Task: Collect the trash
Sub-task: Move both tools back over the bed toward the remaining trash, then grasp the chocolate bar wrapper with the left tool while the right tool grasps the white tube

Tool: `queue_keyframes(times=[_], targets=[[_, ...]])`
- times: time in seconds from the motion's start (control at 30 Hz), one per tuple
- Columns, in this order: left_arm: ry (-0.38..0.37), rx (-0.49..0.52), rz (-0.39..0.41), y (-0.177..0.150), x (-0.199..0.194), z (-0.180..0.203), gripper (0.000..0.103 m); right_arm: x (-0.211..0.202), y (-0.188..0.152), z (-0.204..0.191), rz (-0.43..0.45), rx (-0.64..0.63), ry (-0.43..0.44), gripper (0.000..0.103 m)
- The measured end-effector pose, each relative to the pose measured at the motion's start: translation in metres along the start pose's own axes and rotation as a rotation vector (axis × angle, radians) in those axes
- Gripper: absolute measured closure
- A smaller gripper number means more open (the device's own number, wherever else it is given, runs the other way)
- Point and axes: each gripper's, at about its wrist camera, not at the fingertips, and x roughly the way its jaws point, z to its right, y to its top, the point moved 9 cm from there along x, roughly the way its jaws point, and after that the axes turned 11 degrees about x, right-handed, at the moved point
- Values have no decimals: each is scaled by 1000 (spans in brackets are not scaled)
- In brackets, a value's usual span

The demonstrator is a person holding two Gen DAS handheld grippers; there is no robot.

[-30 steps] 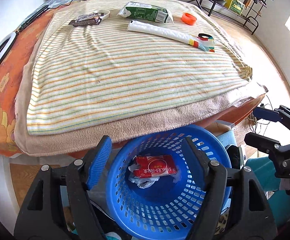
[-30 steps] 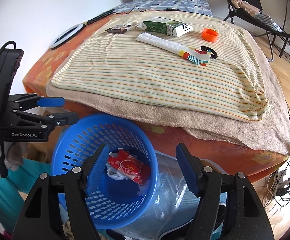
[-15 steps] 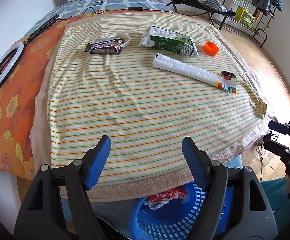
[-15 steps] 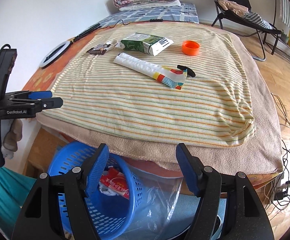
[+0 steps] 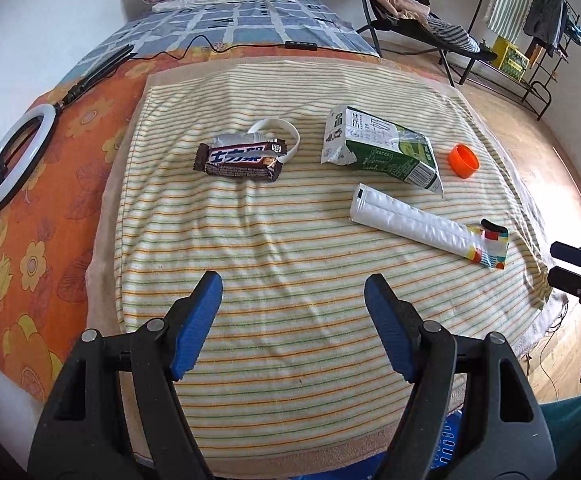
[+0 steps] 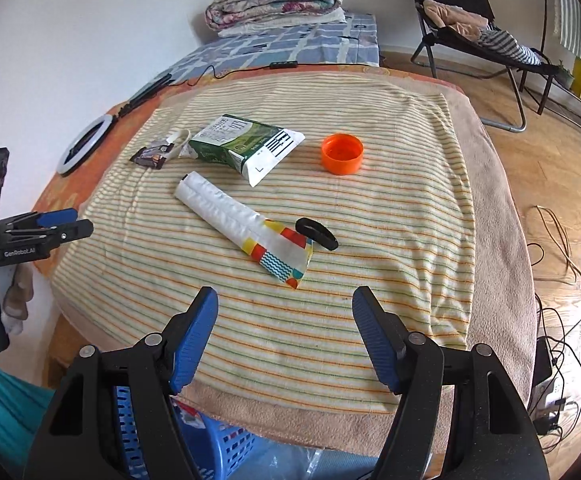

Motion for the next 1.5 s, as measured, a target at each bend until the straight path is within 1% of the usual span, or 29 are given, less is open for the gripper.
queue_keyframes(times=[0.07, 0.2, 0.3, 0.4, 0.5, 0.6, 0.7, 0.77, 0.87, 0.93, 1.0, 1.1, 1.13, 1.3, 1.37, 1.5], targets=[[4, 0, 15, 18, 4, -10, 27, 8, 4, -5, -23, 1, 26, 34], [24, 13, 28, 53, 20, -32, 27, 23, 10, -14, -52, -11, 46, 34], [0, -18, 21, 75, 36, -47, 27, 35, 14, -19, -71, -16, 61, 34], [-42, -69, 11, 94, 55, -64, 27, 46, 17, -22, -91, -8, 80, 34], [-66, -117, -14, 106, 79, -79, 27, 57, 20, -23, -107, -3, 86, 34], [-86, -135, -39, 112, 101, -86, 27, 69, 23, -25, -124, -1, 92, 34], [-117, -146, -74, 110, 120, -90, 27, 79, 26, -26, -135, 7, 99, 34], [-121, -164, -88, 108, 129, -95, 27, 84, 28, -27, -141, 18, 112, 34], [-171, -199, -109, 101, 135, -98, 27, 90, 31, -29, -139, 33, 116, 34], [-189, -206, -123, 94, 135, -97, 27, 93, 32, -30, -130, 40, 114, 34], [-207, -189, -129, 87, 131, -92, 27, 97, 34, -31, -119, 48, 105, 34], [-221, -169, -145, 74, 123, -84, 27, 100, 33, -38, -112, 21, 88, 34], [-236, -165, -152, 70, 121, -80, 27, 101, 32, -40, -113, 14, 87, 34], [-247, -117, -171, 43, 101, -59, 27, 115, 25, -44, -141, -2, 78, 34], [-261, -105, -182, 34, 94, -50, 27, 115, 25, -43, -136, 1, 83, 33], [-279, -72, -198, 19, 82, -28, 27, 110, 19, -43, -176, -4, 119, 33]])
